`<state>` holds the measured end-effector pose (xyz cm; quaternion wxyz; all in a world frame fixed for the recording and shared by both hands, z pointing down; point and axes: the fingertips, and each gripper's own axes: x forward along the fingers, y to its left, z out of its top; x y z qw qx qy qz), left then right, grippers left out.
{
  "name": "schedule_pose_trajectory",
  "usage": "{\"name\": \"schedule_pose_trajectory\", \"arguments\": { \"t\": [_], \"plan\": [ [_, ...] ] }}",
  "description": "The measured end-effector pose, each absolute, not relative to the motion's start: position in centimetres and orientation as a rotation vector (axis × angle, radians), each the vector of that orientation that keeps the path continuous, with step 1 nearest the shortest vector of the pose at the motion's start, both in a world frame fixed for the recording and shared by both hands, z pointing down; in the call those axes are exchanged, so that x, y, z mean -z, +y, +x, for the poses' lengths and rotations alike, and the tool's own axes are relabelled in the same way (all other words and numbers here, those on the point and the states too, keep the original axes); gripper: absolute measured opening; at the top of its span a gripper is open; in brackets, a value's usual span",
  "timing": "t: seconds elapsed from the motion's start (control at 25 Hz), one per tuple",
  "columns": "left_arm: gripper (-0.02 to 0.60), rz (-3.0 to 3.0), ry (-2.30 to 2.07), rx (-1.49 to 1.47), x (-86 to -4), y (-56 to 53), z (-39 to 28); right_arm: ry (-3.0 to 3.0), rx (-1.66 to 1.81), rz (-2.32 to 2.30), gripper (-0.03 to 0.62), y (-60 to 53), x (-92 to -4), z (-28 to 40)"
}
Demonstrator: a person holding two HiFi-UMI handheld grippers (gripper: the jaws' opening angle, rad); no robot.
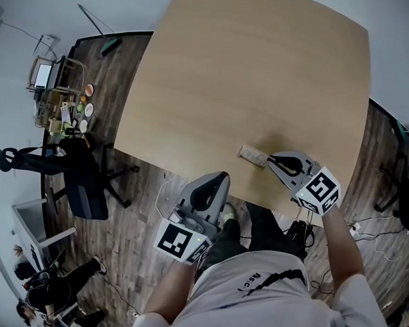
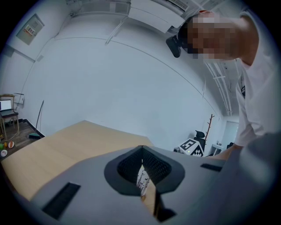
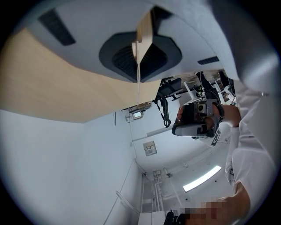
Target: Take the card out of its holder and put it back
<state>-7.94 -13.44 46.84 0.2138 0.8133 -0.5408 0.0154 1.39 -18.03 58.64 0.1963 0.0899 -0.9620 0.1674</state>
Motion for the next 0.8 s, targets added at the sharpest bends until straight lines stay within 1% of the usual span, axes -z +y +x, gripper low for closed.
{"name": "schedule_pose_trajectory", "arguments": {
  "t": [0.64, 0.8],
  "plan": [
    [0.012, 2.245, -1.492, -0.048, -47.3, -12.8, -8.3, -2.626, -0.465, 0.214, 0.028, -16.6, -61.9, 0.9],
    [0.012, 2.258, -1.482, -0.044, -47.3, -12.5, -8.4, -2.613, -0.441, 0.236, 0.041, -16.9, -61.6, 1.0]
  ]
}}
